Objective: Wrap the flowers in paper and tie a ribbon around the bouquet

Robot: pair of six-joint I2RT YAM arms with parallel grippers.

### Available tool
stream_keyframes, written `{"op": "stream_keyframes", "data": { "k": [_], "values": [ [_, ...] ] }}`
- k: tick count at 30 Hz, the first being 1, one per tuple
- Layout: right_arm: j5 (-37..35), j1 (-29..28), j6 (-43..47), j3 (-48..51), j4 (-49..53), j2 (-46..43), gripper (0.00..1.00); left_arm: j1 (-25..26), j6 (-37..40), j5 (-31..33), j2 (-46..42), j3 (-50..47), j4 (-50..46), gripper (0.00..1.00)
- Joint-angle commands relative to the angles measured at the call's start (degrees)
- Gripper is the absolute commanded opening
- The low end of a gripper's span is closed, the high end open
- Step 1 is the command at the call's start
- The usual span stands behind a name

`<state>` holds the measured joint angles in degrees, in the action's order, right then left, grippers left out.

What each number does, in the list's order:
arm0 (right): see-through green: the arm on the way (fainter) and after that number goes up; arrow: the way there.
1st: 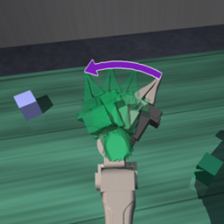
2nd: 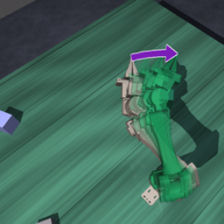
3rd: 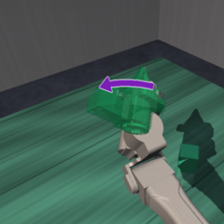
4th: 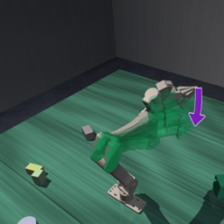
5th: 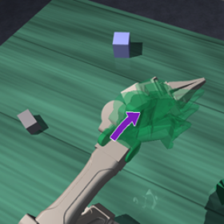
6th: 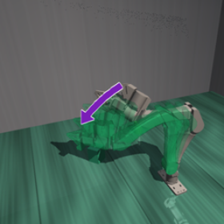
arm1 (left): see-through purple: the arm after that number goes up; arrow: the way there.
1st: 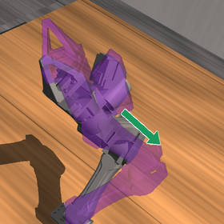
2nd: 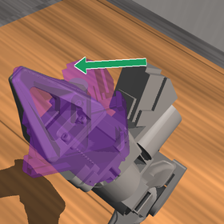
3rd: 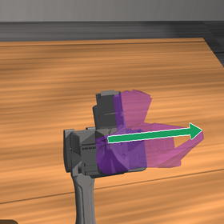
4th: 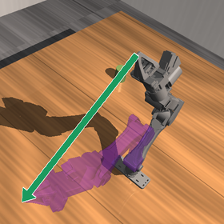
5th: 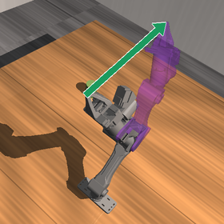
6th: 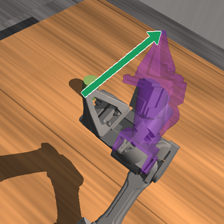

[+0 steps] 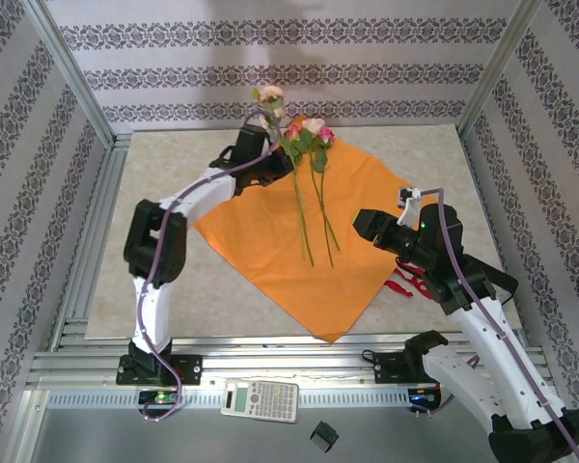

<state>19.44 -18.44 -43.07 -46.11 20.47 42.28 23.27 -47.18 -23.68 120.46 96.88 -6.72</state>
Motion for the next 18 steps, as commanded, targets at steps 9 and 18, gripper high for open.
{"op": "stream_keyframes", "data": {
  "k": [9,18],
  "values": [
    [-2.9,1.1,0.9,-0.7,8.0,-4.2,0.53,1.5,1.9,-3.3,20.4,22.7,-2.3,0.0],
    [-9.9,2.9,-2.4,-1.1,16.9,3.0,0.58,1.9,4.8,4.7,11.1,25.0,-20.1,0.52]
  ]
}}
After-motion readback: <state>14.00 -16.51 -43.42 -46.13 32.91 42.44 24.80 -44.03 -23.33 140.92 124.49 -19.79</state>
